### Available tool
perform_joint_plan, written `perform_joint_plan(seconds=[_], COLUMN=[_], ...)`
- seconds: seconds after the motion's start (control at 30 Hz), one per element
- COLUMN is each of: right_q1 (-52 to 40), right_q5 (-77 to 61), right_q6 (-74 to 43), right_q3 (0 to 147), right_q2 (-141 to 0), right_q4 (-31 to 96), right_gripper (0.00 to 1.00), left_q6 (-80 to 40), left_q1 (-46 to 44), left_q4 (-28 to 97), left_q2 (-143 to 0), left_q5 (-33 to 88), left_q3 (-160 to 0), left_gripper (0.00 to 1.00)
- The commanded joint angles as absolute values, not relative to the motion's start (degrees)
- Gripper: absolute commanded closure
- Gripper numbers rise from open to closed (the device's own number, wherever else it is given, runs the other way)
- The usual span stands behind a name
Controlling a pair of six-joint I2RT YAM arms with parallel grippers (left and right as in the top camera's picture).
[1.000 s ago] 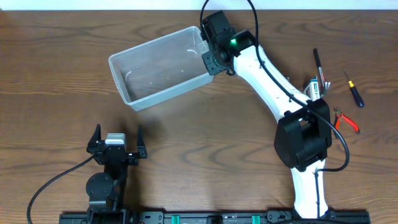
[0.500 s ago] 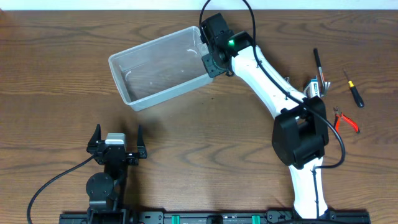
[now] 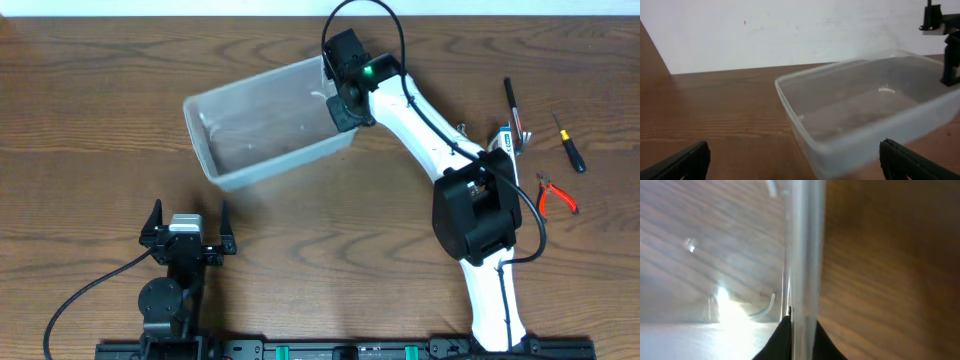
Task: Pack container
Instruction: 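Drag the clear container rightward toward the table center with right gripper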
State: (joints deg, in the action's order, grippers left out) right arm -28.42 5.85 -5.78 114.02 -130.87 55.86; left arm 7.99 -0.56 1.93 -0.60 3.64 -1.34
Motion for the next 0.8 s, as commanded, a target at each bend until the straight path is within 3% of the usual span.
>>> perform_joint_plan(seconds=[0.0, 0.47, 0.77], right_q1=[-26.4, -18.6, -17.9], right_q5=[10.8, 11.0, 14.2], right_q6=[-8.7, -12.4, -12.2], right_q3=[114.4, 114.4, 114.4], right_q2=[-130.9, -130.9, -130.8], right_q4=[58.5, 67.2, 70.4], right_gripper=[0.94, 0.98, 0.94], left_q6=[9.0, 9.0, 9.0], left_q1=[-0.7, -0.7, -0.7], left_q4=[3.6, 3.6, 3.6], left_q2=[-0.3, -0.3, -0.3], left_q5=[4.0, 4.0, 4.0], left_q3=[-0.2, -0.2, -0.2], left_gripper=[0.02, 0.02, 0.02])
